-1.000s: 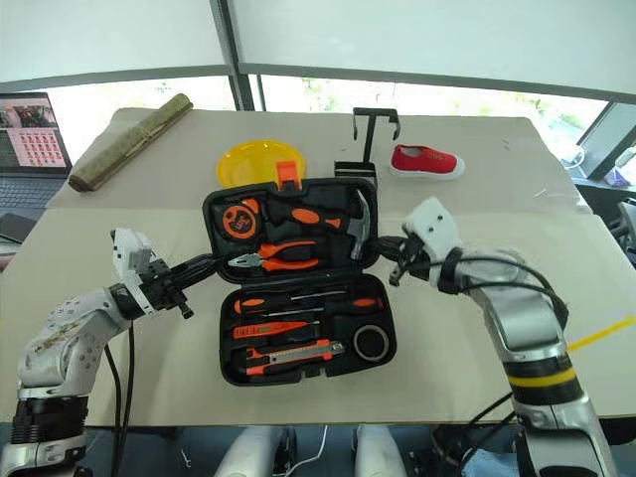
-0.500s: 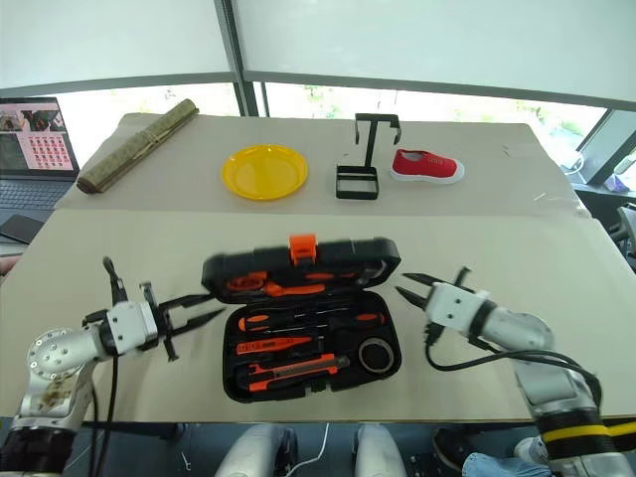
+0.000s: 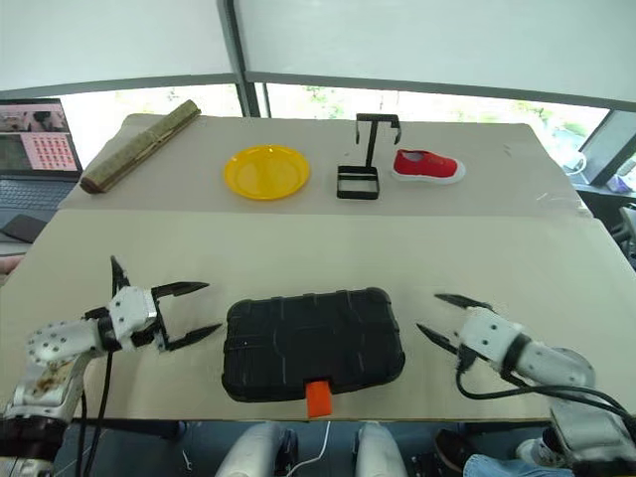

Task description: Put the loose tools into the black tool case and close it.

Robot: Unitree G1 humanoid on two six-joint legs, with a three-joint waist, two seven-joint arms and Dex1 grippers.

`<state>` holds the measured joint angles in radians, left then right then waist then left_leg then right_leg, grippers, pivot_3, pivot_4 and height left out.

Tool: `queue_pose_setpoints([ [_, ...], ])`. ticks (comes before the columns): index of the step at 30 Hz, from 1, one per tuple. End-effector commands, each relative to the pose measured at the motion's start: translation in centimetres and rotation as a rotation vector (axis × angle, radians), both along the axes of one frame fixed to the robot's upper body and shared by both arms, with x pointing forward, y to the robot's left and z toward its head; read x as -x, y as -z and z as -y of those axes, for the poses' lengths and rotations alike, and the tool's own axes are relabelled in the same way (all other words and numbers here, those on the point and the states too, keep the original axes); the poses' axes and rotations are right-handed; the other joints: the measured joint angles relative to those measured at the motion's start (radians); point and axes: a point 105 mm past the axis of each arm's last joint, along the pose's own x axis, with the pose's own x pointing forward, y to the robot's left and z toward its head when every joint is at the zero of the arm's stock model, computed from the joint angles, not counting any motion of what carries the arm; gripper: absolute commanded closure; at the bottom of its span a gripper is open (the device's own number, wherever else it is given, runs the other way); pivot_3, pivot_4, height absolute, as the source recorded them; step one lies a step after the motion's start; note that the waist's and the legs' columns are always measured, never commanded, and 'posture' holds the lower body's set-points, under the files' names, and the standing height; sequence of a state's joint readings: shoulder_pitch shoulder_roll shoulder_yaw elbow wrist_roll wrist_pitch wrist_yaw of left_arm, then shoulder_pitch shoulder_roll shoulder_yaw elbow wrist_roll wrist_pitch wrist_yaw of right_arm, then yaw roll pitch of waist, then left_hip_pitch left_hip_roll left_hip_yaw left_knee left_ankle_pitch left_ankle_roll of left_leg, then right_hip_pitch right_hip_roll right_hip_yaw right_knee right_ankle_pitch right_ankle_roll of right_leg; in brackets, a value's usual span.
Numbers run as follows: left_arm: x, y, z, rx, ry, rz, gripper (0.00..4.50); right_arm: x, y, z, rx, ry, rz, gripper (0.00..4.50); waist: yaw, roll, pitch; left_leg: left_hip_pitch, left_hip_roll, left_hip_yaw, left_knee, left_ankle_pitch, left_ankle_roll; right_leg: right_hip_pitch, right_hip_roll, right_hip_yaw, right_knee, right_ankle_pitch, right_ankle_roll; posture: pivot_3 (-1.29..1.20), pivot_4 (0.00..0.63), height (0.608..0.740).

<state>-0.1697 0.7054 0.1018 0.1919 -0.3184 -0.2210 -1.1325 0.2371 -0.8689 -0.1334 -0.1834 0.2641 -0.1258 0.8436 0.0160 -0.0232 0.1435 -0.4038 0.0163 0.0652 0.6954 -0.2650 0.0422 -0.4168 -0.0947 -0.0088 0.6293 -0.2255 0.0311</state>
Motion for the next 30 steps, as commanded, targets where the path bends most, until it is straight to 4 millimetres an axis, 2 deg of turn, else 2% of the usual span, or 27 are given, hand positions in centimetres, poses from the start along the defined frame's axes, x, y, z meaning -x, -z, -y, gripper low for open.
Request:
queue_pose_setpoints([
  [1, -1.0, -1.0, 1.5, 0.025, 0.029, -0.022, 2.34, 2.4, -0.9, -1.5, -0.038, -0.086, -0.132, 2.97, -0.003, 0.000, 0.000, 0.000, 0.000, 0.000, 0.000, 0.000, 0.000, 0.001, 0.000, 0.000, 0.000, 0.000, 0.000, 0.00, 0.150, 0.740],
  [5, -2.0, -0.4, 2.9, -0.026, 0.089, -0.108, 3.80, 6.1, 0.7, -4.2, 0.017, -0.234, -0.286, 4.35, -0.006, -0.001, 0.000, 0.001, 0.000, -0.001, 0.000, 0.000, 0.000, 0.001, 0.001, 0.000, 0.000, -0.001, 0.001, 0.00, 0.150, 0.740],
  [7, -2.3, -0.2, 3.2, -0.038, 0.112, -0.135, 4.42, 7.0, 1.2, -5.2, 0.014, -0.260, -0.340, 4.50, -0.008, -0.001, 0.000, 0.001, 0.000, 0.000, 0.000, 0.000, 0.000, 0.001, 0.002, 0.000, 0.000, -0.001, 0.000, 0.00, 0.150, 0.740],
  [11, -1.9, 0.9, 3.7, -0.087, 0.167, -0.237, 4.42, 6.9, 1.9, -7.2, 0.010, -0.268, -0.353, 4.50, -0.008, -0.002, 0.000, 0.000, 0.000, 0.000, 0.000, 0.000, 0.000, -0.001, 0.002, 0.001, 0.000, -0.001, 0.000, 0.00, 0.150, 0.740],
  [16, -1.4, 1.5, 4.0, -0.115, 0.208, -0.281, 4.42, 4.1, 1.5, -9.5, -0.047, -0.208, -0.250, 4.50, -0.005, -0.006, 0.000, -0.002, 0.000, 0.000, 0.001, 0.000, -0.001, -0.003, 0.002, 0.001, 0.001, -0.001, 0.000, 0.00, 0.150, 0.740],
  [23, -0.9, 1.9, 3.4, -0.102, 0.139, -0.298, 4.42, -0.6, 0.1, -10.6, -0.102, -0.116, -0.117, 4.50, -0.010, -0.007, 0.000, -0.003, 0.000, 0.000, 0.002, 0.000, -0.001, -0.004, 0.003, 0.002, 0.001, -0.001, 0.000, 0.00, 0.150, 0.740],
  [30, -1.0, 1.1, 3.7, -0.013, 0.068, -0.285, 4.42, -3.9, -0.6, -10.9, -0.111, -0.108, -0.072, 4.50, -0.010, -0.007, 0.001, -0.003, 0.000, 0.000, 0.002, 0.000, -0.001, -0.004, 0.002, 0.002, 0.002, -0.001, 0.000, 0.00, 0.150, 0.740],
])
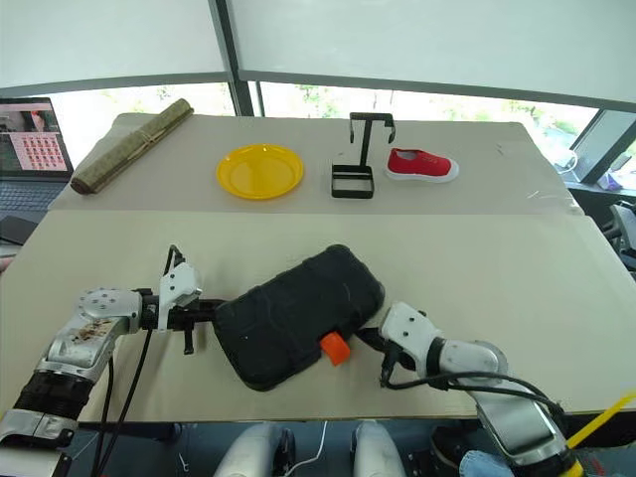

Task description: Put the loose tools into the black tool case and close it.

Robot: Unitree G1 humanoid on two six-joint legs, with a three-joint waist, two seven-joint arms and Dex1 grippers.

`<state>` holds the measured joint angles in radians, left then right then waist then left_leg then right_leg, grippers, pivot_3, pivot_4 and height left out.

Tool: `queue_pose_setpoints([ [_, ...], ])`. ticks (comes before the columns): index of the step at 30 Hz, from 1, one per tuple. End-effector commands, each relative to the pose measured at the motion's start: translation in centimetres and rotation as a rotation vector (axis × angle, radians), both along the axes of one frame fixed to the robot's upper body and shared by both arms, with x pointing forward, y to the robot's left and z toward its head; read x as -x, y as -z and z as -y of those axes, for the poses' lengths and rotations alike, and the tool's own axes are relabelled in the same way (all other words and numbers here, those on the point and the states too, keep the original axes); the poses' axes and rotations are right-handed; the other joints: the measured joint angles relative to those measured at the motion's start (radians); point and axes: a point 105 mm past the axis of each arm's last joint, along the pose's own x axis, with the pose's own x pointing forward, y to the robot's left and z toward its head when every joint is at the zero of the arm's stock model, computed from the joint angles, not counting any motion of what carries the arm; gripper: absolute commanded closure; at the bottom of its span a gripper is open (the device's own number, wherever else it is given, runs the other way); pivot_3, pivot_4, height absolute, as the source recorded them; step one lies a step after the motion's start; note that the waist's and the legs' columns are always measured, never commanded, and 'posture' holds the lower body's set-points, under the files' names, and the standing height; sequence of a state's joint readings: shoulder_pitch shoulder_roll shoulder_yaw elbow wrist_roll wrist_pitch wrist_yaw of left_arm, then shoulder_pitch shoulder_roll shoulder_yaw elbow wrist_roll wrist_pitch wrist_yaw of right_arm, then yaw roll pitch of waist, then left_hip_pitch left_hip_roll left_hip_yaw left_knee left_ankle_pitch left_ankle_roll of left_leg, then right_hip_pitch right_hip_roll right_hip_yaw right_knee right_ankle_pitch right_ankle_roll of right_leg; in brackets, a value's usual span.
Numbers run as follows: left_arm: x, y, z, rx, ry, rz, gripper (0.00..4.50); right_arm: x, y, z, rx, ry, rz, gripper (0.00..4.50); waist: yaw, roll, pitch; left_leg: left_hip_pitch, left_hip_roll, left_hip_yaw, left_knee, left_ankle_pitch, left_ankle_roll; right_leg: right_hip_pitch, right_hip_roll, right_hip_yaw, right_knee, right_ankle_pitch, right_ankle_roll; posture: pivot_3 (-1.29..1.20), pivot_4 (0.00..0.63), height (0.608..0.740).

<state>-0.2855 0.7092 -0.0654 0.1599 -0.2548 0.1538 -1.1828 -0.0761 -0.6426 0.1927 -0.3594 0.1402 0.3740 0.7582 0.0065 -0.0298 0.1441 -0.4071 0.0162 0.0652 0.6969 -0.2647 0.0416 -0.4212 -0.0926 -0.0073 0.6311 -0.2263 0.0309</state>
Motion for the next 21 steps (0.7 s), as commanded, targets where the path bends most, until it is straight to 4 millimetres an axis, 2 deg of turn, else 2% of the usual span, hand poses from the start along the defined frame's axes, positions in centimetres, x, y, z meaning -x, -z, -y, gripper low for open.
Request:
queue_pose_setpoints([
  [1, -0.5, -2.1, 0.6, 0.077, -0.025, 0.062, 4.42, -0.9, -1.6, -0.3, -0.017, -0.034, 0.071, 4.50, 0.000, 0.000, 0.000, 0.000, 0.000, 0.000, 0.000, 0.000, 0.000, 0.000, 0.000, 0.000, 0.000, 0.000, 0.000, 0.00, 0.150, 0.740],
  [6, -2.1, -5.2, -0.2, 0.145, -0.062, 0.134, 4.42, -0.2, -1.9, 1.1, -0.003, -0.050, 0.045, 4.50, 0.009, -0.001, 0.000, -0.001, 0.000, -0.001, 0.000, 0.000, 0.000, 0.000, 0.000, -0.002, 0.000, 0.000, 0.000, 0.00, 0.150, 0.740],
  [10, -1.6, -7.6, 1.3, 0.194, 0.061, 0.095, 4.42, 2.0, -3.1, 2.1, -0.037, -0.095, -0.013, 4.50, 0.010, -0.001, 0.000, -0.001, -0.001, -0.001, 0.001, 0.000, 0.000, 0.001, -0.001, -0.003, -0.001, 0.000, 0.000, 0.00, 0.150, 0.740],
  [12, -1.2, -7.8, 1.9, 0.166, 0.105, 0.049, 4.42, 2.9, -3.6, 2.2, -0.049, -0.108, -0.038, 4.50, 0.006, -0.001, 0.000, -0.001, -0.001, -0.001, 0.001, 0.000, 0.000, 0.002, -0.001, -0.002, -0.001, 0.000, 0.001, 0.00, 0.150, 0.740],
  [14, -0.8, -7.2, 2.6, 0.067, 0.181, 0.046, 4.42, 3.7, -4.3, 2.2, -0.060, -0.122, -0.055, 4.50, 0.000, -0.001, 0.000, 0.000, -0.001, -0.001, 0.001, 0.000, 0.000, 0.002, 0.000, -0.001, 0.000, 0.000, 0.001, 0.00, 0.150, 0.740],
  [18, -0.7, -7.5, 5.8, 0.111, 0.267, 0.063, 4.42, 4.5, -5.8, 1.4, -0.077, -0.157, -0.069, 4.50, 0.004, -0.001, 0.000, 0.001, -0.001, -0.001, 0.000, 0.000, 0.000, 0.002, 0.000, -0.001, 0.000, 0.000, 0.000, 0.00, 0.150, 0.740],
  [21, -0.7, -6.4, 7.1, 0.093, 0.302, 0.064, 4.42, 4.9, -6.5, 0.0, -0.112, -0.195, -0.078, 4.50, 0.004, -0.001, 0.000, 0.000, -0.001, -0.001, 0.001, 0.000, 0.000, 0.002, 0.000, -0.001, 0.000, 0.000, 0.000, 0.00, 0.150, 0.740],
])
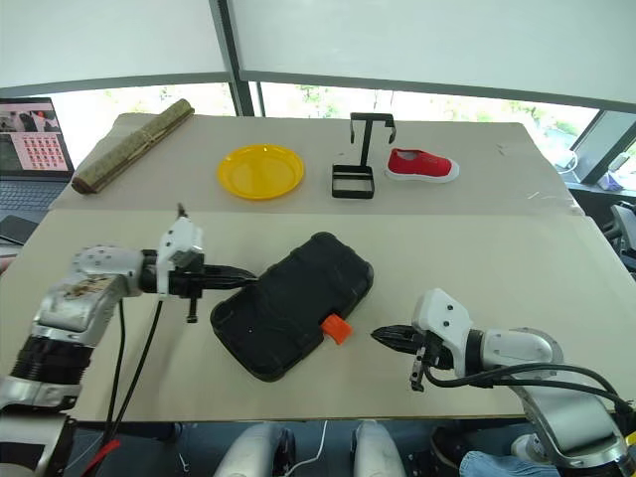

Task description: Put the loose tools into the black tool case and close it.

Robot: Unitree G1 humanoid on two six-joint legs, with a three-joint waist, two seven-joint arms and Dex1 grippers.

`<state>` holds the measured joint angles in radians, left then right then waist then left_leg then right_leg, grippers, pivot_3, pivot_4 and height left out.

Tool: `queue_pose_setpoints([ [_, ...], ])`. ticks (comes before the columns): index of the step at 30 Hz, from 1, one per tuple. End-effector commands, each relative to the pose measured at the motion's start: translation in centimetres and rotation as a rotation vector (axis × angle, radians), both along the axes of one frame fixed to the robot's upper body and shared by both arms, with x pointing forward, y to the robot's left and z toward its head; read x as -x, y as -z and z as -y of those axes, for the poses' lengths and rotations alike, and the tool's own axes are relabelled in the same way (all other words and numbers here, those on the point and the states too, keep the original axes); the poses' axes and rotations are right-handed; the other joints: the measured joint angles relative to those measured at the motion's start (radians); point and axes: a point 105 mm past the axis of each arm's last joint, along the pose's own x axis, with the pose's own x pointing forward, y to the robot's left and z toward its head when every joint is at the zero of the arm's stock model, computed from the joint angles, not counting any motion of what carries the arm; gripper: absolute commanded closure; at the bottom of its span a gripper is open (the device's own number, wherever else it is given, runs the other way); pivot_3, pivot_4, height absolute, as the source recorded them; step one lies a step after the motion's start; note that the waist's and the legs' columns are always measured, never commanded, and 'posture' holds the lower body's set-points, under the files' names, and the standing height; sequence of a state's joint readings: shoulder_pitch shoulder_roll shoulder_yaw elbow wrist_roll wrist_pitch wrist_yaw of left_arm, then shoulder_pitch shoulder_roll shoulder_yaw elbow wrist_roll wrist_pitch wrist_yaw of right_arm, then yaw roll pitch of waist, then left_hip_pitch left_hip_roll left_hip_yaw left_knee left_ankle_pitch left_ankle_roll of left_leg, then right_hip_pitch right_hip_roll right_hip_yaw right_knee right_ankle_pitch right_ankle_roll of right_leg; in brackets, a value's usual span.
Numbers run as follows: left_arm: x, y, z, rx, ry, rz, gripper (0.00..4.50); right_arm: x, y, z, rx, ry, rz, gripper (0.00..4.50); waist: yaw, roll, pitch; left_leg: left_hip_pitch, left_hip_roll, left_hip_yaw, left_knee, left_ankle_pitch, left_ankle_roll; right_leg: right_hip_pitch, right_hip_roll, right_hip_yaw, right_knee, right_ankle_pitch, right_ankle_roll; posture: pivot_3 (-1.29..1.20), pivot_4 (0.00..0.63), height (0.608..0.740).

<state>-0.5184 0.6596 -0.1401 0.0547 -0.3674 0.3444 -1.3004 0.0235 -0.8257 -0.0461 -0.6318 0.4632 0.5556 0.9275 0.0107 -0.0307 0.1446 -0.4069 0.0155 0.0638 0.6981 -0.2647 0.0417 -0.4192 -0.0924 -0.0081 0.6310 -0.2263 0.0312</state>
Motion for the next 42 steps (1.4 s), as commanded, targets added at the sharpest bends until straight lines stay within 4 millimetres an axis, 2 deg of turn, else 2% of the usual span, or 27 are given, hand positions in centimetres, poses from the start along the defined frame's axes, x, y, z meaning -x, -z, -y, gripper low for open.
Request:
queue_pose_setpoints([
  [1, -0.1, 0.0, 1.6, -0.021, 0.042, 0.057, 4.42, 0.9, -1.5, -1.9, -0.045, -0.069, 0.008, 4.50, -0.001, 0.000, 0.000, 0.000, 0.000, 0.000, 0.000, 0.000, 0.000, 0.000, 0.000, 0.000, 0.000, 0.000, 0.000, 0.00, 0.150, 0.740],
  [4, -0.4, 0.6, 2.5, -0.033, 0.043, 0.063, 4.42, 1.4, -0.6, -2.7, -0.009, -0.108, -0.021, 4.50, 0.001, 0.000, 0.000, 0.000, 0.000, 0.000, 0.000, 0.000, 0.000, 0.000, 0.000, 0.000, 0.000, 0.000, 0.000, 0.00, 0.150, 0.740],
  [10, -0.6, 1.2, 2.9, -0.063, 0.033, 0.071, 4.42, 1.6, 1.7, -2.1, 0.082, -0.112, -0.075, 4.50, 0.002, 0.000, 0.000, 0.000, -0.001, 0.000, 0.001, 0.000, 0.000, 0.000, -0.001, 0.000, 0.000, 0.000, 0.000, 0.00, 0.150, 0.740],
  [14, -0.4, 1.4, 3.0, -0.073, 0.026, 0.065, 4.42, 1.1, 1.3, -2.9, 0.048, -0.125, -0.058, 4.50, 0.001, 0.000, 0.000, 0.000, 0.000, 0.000, 0.001, 0.000, 0.000, 0.000, 0.000, 0.000, 0.000, 0.000, 0.000, 0.00, 0.150, 0.740],
  [22, -0.6, 1.9, 2.5, -0.090, 0.001, 0.056, 4.42, 0.4, -0.1, -3.0, 0.025, -0.142, -0.031, 4.50, 0.002, 0.000, 0.000, 0.000, 0.000, -0.001, 0.001, 0.000, 0.000, 0.000, 0.000, 0.000, 0.000, 0.000, 0.000, 0.00, 0.150, 0.740],
  [33, -0.5, 2.9, 2.1, -0.097, -0.005, 0.051, 4.42, -1.1, 0.9, -3.0, 0.075, -0.141, 0.000, 4.50, 0.001, 0.000, 0.000, 0.001, 0.000, -0.001, 0.000, 0.000, 0.000, 0.001, 0.000, 0.000, 0.000, 0.000, 0.000, 0.00, 0.150, 0.740],
  [42, -0.5, 3.2, 1.9, -0.104, -0.008, 0.049, 4.42, -1.2, 1.3, -3.8, 0.045, -0.158, -0.010, 4.50, 0.001, 0.001, -0.001, 0.002, 0.000, -0.001, 0.000, 0.000, 0.000, 0.002, 0.000, 0.000, 0.000, 0.000, 0.000, 0.00, 0.150, 0.740],
])
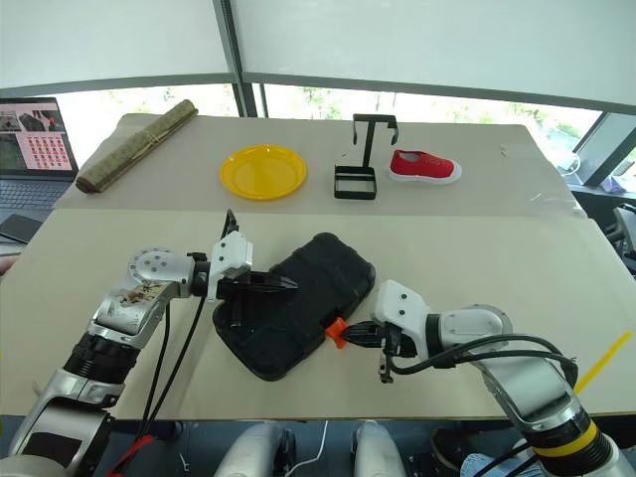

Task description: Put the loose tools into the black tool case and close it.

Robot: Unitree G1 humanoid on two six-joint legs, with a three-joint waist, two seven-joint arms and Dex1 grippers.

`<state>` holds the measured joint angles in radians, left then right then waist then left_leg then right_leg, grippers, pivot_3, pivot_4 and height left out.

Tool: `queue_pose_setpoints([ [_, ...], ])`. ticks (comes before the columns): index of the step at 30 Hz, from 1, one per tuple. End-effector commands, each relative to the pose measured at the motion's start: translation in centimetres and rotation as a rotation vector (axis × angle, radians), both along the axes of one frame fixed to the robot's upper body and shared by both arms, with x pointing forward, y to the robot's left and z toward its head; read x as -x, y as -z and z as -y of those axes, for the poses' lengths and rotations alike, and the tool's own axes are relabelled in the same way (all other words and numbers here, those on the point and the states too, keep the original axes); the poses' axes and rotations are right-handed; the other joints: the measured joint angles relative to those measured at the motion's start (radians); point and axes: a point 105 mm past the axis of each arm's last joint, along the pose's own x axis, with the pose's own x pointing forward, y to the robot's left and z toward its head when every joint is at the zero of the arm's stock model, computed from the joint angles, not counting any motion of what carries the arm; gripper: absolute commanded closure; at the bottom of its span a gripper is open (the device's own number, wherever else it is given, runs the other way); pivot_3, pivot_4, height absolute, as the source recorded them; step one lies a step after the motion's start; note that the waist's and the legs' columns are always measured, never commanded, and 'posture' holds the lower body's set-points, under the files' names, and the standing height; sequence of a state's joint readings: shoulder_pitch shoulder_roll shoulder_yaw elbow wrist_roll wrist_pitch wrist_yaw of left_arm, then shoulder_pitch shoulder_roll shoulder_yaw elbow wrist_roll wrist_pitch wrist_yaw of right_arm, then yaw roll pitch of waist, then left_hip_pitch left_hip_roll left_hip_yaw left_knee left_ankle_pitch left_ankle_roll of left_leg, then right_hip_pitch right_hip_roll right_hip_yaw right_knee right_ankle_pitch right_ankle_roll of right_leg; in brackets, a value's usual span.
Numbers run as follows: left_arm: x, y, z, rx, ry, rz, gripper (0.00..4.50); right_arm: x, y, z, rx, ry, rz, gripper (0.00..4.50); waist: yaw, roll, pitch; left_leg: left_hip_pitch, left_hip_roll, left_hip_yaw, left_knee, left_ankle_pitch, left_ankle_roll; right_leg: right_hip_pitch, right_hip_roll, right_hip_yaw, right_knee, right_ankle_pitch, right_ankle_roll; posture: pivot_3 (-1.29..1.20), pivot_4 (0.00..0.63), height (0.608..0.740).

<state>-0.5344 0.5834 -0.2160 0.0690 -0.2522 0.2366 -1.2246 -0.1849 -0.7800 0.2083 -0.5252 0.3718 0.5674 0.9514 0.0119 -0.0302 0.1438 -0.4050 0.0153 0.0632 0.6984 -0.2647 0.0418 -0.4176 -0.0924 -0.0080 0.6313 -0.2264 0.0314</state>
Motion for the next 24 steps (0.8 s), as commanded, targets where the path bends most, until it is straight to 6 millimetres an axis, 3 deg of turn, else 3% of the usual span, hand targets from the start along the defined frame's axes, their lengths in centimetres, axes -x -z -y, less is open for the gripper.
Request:
queue_pose_setpoints([
  [1, 0.1, 2.0, -0.6, -0.051, -0.028, -0.056, 4.42, 0.3, -0.3, -0.3, -0.010, -0.020, 0.015, 4.50, 0.000, 0.000, 0.000, 0.000, 0.000, 0.000, 0.000, 0.000, 0.000, 0.000, 0.000, 0.000, 0.000, 0.000, 0.000, 0.00, 0.150, 0.740],
  [6, 0.2, 2.1, -0.7, -0.055, -0.030, -0.058, 4.42, 1.3, 1.2, 0.5, 0.019, -0.008, -0.068, 4.50, 0.000, 0.000, 0.000, 0.000, 0.000, 0.000, 0.000, 0.000, 0.000, 0.000, 0.000, 0.000, 0.000, 0.000, 0.000, 0.00, 0.150, 0.740],
  [12, 0.3, 2.2, -0.7, -0.060, -0.028, -0.063, 4.42, 0.9, 2.9, 0.8, 0.024, 0.054, -0.085, 4.50, -0.002, 0.001, -0.001, 0.001, 0.000, 0.000, 0.000, 0.000, 0.000, 0.001, 0.000, 0.000, 0.000, 0.000, 0.000, 0.00, 0.150, 0.740],
  [24, 0.1, 2.4, -0.8, -0.072, -0.029, -0.065, 4.42, -0.3, 2.2, -0.7, -0.006, 0.038, -0.043, 4.50, -0.002, 0.002, -0.002, 0.002, 0.000, 0.000, 0.000, 0.000, 0.000, 0.001, 0.000, 0.000, 0.000, 0.000, 0.000, 0.00, 0.150, 0.740],
])
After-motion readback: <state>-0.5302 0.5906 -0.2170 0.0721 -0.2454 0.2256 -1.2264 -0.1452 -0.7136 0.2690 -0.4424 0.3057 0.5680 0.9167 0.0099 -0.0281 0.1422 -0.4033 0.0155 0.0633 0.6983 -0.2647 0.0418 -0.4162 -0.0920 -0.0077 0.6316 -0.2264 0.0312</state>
